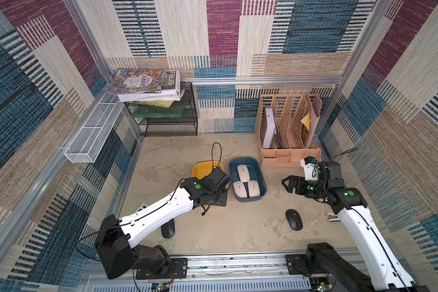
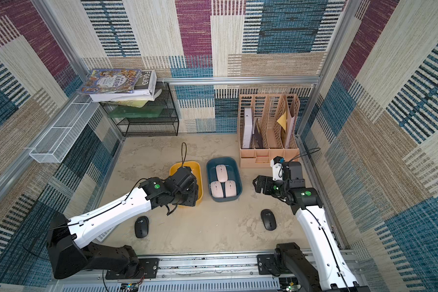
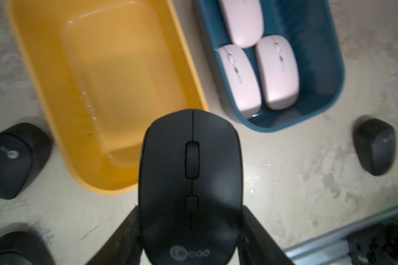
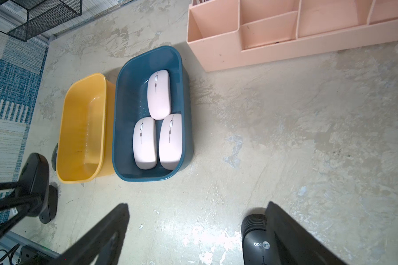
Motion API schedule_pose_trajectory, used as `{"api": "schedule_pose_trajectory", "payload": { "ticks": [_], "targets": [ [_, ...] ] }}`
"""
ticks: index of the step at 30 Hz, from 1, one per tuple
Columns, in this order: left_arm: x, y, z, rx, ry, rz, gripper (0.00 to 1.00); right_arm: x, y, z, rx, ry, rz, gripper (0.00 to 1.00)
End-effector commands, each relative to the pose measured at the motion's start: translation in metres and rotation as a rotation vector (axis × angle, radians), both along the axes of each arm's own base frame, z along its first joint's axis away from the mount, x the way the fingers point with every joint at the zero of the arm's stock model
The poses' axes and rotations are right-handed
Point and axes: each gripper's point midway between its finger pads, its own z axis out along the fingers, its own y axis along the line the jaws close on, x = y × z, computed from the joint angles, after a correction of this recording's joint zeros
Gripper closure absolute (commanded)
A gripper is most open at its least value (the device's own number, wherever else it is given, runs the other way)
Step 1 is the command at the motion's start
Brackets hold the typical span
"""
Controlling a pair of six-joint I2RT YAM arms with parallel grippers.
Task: Place the mice by color into the storage box
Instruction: Pick up the mouse from the center of the board, then place the mouse in the storage box.
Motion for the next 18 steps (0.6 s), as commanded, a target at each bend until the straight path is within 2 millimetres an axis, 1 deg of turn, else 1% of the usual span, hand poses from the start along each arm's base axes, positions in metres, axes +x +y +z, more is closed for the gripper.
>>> {"api": "schedule_pose_trajectory", "payload": {
  "ticks": [1, 5, 8, 11, 14, 18],
  "targets": [
    [0.009, 0.031, -0.018, 0.140, 0.057, 0.042, 0.46, 0.004, 0.008, -0.001, 0.032, 0.003, 0.016, 0.04],
    [0.028, 0.042, -0.037, 0.186, 0.095, 0.089, 0.46, 0.002, 0.014, -0.004, 0.039, 0.001, 0.032, 0.04],
    [0.041, 0.037, -0.042, 0.195, 0.093, 0.098, 0.46, 0.000, 0.017, -0.007, 0.035, 0.012, 0.048, 0.04],
    [0.050, 0.037, -0.047, 0.238, 0.101, 0.114, 0.46, -0.002, 0.019, -0.011, 0.030, 0.023, 0.059, 0.04],
    [0.055, 0.037, -0.056, 0.267, 0.115, 0.130, 0.46, -0.003, 0.020, -0.013, 0.027, 0.021, 0.067, 0.04],
    [0.056, 0.047, -0.069, 0.317, 0.127, 0.182, 0.45, -0.005, 0.021, -0.018, 0.023, 0.030, 0.074, 0.04]
  ]
}}
